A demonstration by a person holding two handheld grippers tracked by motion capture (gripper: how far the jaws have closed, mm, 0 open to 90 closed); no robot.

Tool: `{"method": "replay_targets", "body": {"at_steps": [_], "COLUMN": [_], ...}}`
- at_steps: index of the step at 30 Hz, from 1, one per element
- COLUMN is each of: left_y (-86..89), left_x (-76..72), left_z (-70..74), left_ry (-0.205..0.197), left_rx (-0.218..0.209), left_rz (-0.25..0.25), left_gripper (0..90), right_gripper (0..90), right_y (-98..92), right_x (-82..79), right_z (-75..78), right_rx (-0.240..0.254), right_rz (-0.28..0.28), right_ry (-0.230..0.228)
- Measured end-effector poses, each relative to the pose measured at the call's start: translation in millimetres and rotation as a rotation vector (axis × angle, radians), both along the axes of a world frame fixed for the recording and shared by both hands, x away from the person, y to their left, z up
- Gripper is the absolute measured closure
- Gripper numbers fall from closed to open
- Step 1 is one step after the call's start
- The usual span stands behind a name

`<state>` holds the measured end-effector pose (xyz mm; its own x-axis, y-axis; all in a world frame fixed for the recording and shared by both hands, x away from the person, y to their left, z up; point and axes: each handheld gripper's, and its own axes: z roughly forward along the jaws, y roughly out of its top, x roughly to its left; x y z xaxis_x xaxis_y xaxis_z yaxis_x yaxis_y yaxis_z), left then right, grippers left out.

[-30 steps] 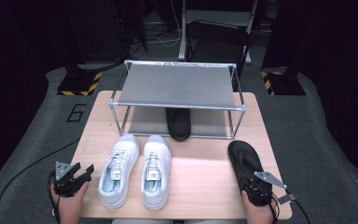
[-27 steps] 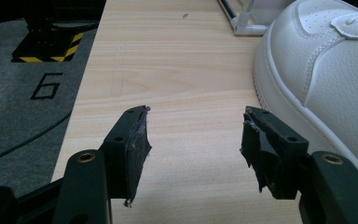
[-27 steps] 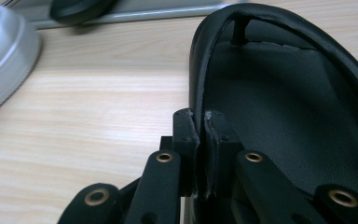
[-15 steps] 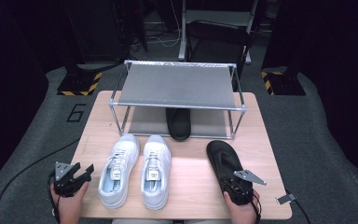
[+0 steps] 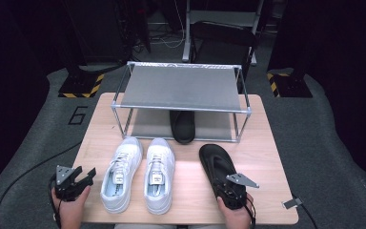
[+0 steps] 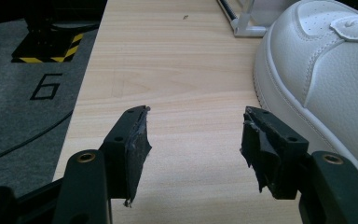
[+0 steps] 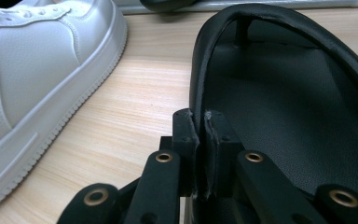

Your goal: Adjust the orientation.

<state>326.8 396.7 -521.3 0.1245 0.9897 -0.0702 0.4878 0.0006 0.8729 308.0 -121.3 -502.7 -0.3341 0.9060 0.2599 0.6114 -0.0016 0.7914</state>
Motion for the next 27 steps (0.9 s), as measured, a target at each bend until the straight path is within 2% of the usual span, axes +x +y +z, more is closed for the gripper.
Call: {"method": "replay_targets", "body": {"at_steps": [4, 5, 6, 20, 21, 22, 25, 26, 27], "left_y": [-0.9, -1.6, -1.2, 0.1, -0.1, -0.3, -0.1, -0.1, 0.1], "left_x": [0.4, 0.6, 0.2, -0.2, 0.3, -0.1, -0.3, 0.5, -0.3], "left_z": [-0.1, -0.7, 0.1, -0.1, -0.7, -0.1, -0.1, -1.0, -0.1], "left_ry": [-0.001, -0.012, -0.002, -0.001, -0.012, -0.001, -0.001, -0.015, 0.004], "left_rx": [0.005, 0.004, 0.004, 0.001, 0.002, 0.0, -0.002, 0.002, -0.002], "left_rz": [-0.006, -0.001, -0.007, -0.003, -0.002, -0.005, -0.004, 0.0, -0.004], "left_gripper": [40.4, 40.4, 40.4, 40.4, 40.4, 40.4, 40.4, 40.4, 40.4], "right_gripper": [83.6, 83.5, 83.5, 83.0, 82.6, 82.1, 77.4, 75.7, 73.2], "right_y": [8.4, 11.3, 13.7, 46.2, 47.9, 48.9, 48.4, 47.8, 46.2], "right_x": [2.0, 2.2, 2.9, 10.4, 10.9, 11.7, 11.9, 11.3, 10.8], "right_z": [-0.2, -0.4, -0.8, -2.1, -2.6, -3.1, -2.2, -0.8, 0.4], "right_rx": [0.001, 0.005, 0.001, 0.014, 0.024, 0.026, 0.046, 0.042, 0.039], "right_rz": [0.012, 0.012, 0.014, 0.077, 0.079, 0.082, 0.095, 0.091, 0.094], "right_ry": [-0.002, 0.003, 0.0, 0.004, 0.004, 0.004, -0.006, -0.007, -0.013]}}
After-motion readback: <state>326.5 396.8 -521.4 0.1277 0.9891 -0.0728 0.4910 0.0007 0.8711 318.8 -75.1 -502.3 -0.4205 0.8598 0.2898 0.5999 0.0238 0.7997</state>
